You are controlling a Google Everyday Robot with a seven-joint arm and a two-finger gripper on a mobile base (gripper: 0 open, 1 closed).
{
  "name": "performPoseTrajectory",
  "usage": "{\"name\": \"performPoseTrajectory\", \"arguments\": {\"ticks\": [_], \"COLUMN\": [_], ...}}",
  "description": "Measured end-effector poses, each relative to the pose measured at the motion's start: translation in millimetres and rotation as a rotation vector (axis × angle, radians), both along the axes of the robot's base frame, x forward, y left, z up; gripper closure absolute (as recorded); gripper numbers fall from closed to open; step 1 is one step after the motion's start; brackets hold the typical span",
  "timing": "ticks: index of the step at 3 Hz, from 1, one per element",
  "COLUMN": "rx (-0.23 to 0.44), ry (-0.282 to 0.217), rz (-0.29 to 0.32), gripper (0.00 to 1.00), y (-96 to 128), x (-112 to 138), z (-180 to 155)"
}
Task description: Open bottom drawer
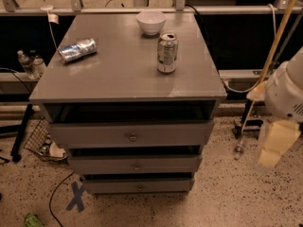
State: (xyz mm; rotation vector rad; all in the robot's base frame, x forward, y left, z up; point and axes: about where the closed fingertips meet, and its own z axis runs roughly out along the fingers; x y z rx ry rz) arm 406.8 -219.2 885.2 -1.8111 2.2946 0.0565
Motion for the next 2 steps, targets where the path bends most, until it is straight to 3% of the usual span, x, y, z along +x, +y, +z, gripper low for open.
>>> {"name": "performPoseTrajectory", "arguments": {"ticks": [1,2], "rx": [0.043,0.047], "ry": [0.129,0.132], "rz": [0.024,0.025], "gripper": [0.00,0.00], "y": [-2.3,-1.9], "x": [-15.4,-15.5], "z": [-80.7,-82.7]}}
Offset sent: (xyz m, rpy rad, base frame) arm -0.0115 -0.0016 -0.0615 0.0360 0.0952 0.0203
